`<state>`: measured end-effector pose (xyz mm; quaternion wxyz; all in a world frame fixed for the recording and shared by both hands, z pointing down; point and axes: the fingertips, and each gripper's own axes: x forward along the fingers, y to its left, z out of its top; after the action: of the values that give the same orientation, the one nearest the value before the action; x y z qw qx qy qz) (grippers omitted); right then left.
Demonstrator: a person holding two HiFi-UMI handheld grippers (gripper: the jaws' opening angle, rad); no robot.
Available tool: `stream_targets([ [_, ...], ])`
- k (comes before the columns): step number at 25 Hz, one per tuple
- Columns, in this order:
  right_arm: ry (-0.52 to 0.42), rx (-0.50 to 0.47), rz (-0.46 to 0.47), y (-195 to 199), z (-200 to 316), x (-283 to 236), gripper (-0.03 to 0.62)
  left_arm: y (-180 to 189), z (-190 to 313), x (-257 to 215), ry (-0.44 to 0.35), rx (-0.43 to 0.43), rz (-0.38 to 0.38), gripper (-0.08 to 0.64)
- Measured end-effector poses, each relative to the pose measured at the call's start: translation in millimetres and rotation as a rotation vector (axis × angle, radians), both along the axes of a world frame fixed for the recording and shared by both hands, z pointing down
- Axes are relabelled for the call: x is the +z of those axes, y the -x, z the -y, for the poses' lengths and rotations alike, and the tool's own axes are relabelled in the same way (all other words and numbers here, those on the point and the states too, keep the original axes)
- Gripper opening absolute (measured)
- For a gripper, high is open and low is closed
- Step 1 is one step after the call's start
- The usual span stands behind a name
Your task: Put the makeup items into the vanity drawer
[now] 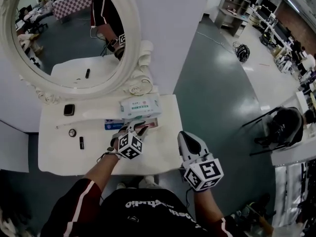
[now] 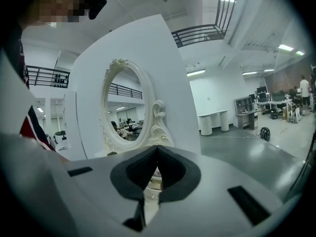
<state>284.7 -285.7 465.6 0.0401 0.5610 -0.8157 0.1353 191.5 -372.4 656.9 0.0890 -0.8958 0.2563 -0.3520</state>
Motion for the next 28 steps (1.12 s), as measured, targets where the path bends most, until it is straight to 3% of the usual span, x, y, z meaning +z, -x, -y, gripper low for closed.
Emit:
stream_targets([
  [12, -0.011, -0.061, -0.027, 65.5, 8.7, -9.4, 0.003, 51.0, -20.1, -33.5, 0.047, -0.083, -0.184, 0.083],
  [28, -0.042, -0.126, -0.029, 162.6, 18.8, -31.1, 0.003, 181.2, -39.1, -90.2, 0.102, -0.271, -0.418, 0.082],
])
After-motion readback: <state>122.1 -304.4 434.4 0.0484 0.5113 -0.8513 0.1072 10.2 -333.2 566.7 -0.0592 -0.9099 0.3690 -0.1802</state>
